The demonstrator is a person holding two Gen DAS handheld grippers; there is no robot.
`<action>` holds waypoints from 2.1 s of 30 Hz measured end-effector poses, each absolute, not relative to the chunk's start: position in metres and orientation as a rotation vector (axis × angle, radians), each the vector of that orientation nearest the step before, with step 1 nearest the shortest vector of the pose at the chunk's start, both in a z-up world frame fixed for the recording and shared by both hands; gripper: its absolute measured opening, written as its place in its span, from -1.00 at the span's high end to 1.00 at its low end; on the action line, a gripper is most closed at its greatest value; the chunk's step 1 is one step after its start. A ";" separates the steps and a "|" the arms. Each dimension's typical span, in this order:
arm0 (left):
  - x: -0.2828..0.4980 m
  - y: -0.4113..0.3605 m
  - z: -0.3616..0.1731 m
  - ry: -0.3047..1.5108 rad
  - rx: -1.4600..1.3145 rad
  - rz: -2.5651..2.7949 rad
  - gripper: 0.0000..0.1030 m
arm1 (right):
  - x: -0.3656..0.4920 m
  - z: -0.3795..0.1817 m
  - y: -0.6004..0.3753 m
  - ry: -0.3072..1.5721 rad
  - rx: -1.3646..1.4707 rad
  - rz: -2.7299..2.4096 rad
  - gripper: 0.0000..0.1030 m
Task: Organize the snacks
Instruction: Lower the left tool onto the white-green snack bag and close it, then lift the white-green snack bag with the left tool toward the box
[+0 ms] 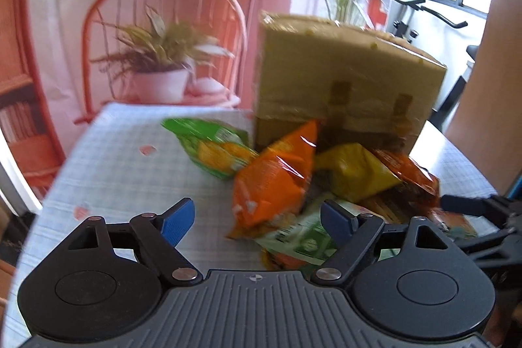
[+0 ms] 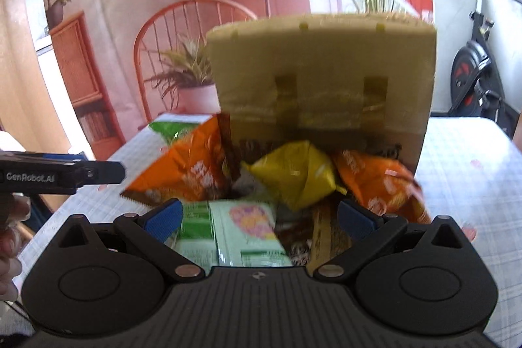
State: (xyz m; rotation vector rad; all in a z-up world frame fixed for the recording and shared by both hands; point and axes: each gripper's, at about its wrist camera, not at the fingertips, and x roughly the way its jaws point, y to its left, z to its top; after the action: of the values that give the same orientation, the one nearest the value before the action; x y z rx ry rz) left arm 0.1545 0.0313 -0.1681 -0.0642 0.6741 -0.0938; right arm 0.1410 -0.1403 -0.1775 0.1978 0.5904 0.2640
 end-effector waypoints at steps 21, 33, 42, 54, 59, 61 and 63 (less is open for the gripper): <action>0.163 -0.004 -0.190 0.789 -0.176 -0.239 -0.68 | 0.158 -0.213 -0.119 0.709 0.164 0.449 -0.98; 0.174 -0.001 -0.219 0.874 -0.250 -0.239 -0.68 | 0.160 -0.218 -0.118 0.720 0.162 0.471 -0.98; 0.176 0.000 -0.228 0.861 -0.294 -0.284 -0.38 | 0.161 -0.221 -0.117 0.726 0.176 0.461 -0.92; 0.164 -0.001 -0.218 0.826 -0.264 -0.337 -0.04 | 0.150 -0.211 -0.116 0.723 0.175 0.456 -0.70; 0.157 -0.004 -0.209 0.794 -0.241 -0.350 -0.03 | 0.145 -0.204 -0.118 0.702 0.185 0.454 -0.70; 0.154 -0.004 -0.205 0.779 -0.233 -0.357 -0.03 | 0.142 -0.200 -0.119 0.686 0.187 0.452 -0.69; 0.152 -0.004 -0.203 0.767 -0.233 -0.362 -0.03 | 0.140 -0.196 -0.119 0.674 0.188 0.448 -0.69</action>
State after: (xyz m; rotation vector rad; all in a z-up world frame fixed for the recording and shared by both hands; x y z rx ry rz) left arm 0.1520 -0.0044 -0.2026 -0.2332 0.7669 -0.3625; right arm 0.1396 -0.1192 -0.1962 0.1881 0.6738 0.4484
